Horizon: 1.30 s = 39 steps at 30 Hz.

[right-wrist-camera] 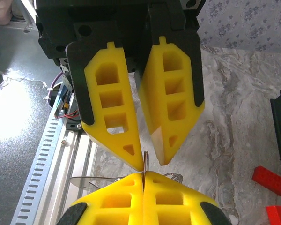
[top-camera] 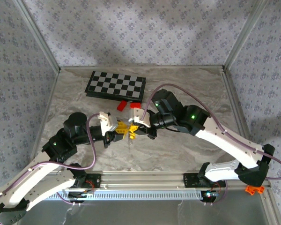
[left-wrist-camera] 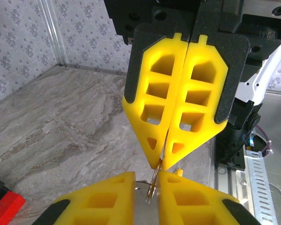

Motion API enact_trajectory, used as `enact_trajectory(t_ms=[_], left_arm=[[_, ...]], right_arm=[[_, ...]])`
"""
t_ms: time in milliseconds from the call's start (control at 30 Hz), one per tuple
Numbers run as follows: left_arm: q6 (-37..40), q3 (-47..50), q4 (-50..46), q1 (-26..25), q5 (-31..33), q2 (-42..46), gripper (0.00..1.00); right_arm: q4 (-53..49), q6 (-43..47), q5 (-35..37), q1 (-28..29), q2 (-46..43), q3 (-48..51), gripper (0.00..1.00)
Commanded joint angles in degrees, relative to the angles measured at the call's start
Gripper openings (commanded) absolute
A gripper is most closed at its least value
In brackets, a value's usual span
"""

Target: Put the keys on the keyring

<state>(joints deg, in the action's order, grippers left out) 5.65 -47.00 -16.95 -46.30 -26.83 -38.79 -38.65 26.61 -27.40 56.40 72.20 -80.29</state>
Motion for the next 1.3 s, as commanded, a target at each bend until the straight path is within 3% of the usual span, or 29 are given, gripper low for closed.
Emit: enact_trajectory(t_ms=[0, 300, 433, 567, 700, 767, 1267], left_arm=[[-0.3, -0.3, 0.7, -0.3, -1.1, 0.2, 0.16], [-1.2, 0.0, 2.0, -0.4, -2.0, 0.4, 0.09], [-2.3, 1.0, 3.8, -0.4, -2.5, 1.4, 0.00], [-3.6, 2.2, 6.3, -0.4, -2.3, 2.9, 0.00], [-6.6, 4.6, 12.4, -0.4, -2.4, 4.2, 0.00], [-7.7, 5.7, 15.2, -0.4, -2.6, 4.6, 0.00], [-12.5, 8.2, 28.9, -0.5, -5.1, 4.2, 0.00]], right_arm=[[1.8, 1.0, -0.2, 0.4, -1.6, -0.4, 0.00], [2.5, 1.0, -0.6, 0.3, -1.7, 0.0, 0.00], [2.9, 0.9, -0.4, 0.3, -1.7, 0.1, 0.00], [3.9, 0.2, -0.4, 0.3, -1.7, 0.4, 0.01], [7.1, -1.8, -0.7, 0.2, -2.7, 2.1, 0.24], [8.5, -2.5, -1.3, 0.1, -3.5, 3.2, 0.28], [18.6, -10.6, -5.2, -2.4, -8.2, 9.3, 0.30]])
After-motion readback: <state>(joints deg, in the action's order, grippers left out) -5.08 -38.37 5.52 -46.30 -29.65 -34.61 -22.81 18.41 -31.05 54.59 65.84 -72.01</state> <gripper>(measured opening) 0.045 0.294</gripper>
